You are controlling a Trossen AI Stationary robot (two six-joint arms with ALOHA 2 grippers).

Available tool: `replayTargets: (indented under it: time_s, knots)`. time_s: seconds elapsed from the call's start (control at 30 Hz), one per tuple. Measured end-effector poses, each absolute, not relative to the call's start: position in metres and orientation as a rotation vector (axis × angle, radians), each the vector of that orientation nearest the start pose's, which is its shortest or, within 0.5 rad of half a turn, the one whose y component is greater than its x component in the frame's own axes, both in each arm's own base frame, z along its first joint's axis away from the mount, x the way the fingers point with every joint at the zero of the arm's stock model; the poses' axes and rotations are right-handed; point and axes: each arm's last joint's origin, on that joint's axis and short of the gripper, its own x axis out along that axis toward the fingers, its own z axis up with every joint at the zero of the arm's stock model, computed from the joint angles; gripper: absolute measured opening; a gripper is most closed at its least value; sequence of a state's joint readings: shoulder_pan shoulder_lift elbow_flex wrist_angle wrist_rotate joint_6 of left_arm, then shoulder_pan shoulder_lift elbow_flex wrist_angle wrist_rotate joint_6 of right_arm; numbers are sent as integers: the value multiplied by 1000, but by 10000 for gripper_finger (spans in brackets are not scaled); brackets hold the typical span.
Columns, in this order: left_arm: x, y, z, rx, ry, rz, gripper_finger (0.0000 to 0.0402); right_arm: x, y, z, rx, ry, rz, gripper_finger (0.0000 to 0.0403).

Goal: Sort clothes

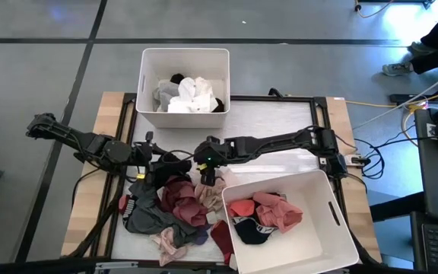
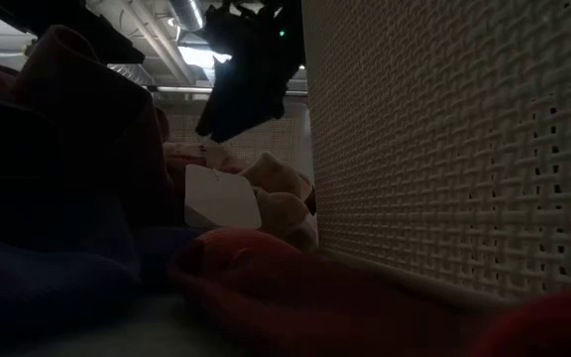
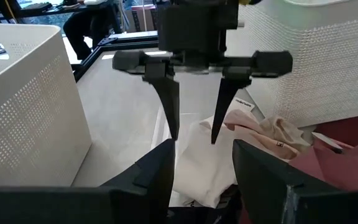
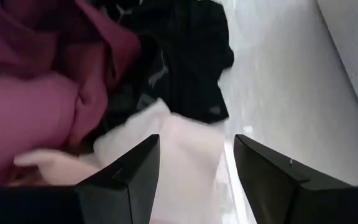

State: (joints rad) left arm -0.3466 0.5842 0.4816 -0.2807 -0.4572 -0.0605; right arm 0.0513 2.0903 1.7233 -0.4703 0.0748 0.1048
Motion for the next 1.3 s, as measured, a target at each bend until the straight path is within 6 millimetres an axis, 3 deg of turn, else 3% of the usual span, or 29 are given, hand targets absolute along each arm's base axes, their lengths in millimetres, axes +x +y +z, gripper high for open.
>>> replayTargets:
  time_s: [0.23, 0.5, 0.6, 0.8, 0.97, 1.3]
  knots:
    - [133, -34, 249, 87, 349, 120, 153, 472, 19, 207, 55, 876, -60, 205]
    - [133, -34, 249, 89, 350, 121, 153, 473, 20, 195, 64, 912, -39, 201]
    - [133, -34, 249, 88, 350, 120, 153, 474, 18, 193, 58, 915, -39, 175]
    - [133, -34, 248, 89, 351, 120, 153, 473, 12, 185, 81, 964, -12, 82]
    - [133, -34, 249, 88, 351, 120, 153, 473, 12, 186, 26, 957, 15, 8]
    - [133, -34, 249, 106, 351, 117, 153, 480, 20, 218, -60, 923, -5, 6]
